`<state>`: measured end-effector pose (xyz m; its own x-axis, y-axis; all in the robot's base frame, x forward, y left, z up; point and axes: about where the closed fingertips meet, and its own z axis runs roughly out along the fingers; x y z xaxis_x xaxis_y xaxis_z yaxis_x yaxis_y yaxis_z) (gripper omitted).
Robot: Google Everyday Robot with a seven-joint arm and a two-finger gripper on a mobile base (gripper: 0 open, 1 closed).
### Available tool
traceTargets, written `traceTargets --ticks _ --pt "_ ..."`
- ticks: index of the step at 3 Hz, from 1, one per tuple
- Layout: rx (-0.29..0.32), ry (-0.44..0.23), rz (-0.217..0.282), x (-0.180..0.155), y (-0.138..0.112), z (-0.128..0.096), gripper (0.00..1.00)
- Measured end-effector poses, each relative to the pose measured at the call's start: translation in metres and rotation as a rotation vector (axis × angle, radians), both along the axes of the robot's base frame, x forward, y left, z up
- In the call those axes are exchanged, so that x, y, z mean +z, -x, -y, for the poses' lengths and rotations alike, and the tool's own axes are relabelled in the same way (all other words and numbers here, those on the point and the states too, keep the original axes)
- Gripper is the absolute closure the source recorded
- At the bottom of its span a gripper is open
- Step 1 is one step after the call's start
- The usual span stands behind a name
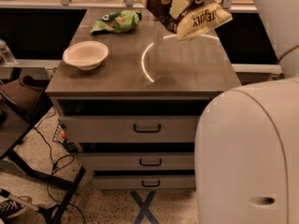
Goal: Place brown chip bag into paper bowl
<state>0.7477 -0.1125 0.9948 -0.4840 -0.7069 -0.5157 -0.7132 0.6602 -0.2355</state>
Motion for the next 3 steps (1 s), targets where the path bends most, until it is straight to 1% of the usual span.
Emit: traceTargets --ticks 1,2,3 --pt "0.015 -0.052 -0.002 0.018 0.004 -0.022 1.00" --pt "0.009 -0.115 -0.002 0.031 0.006 -0.046 1.00" --pt "-0.031 -0.173 0.017 0.044 0.006 -0.069 1.00"
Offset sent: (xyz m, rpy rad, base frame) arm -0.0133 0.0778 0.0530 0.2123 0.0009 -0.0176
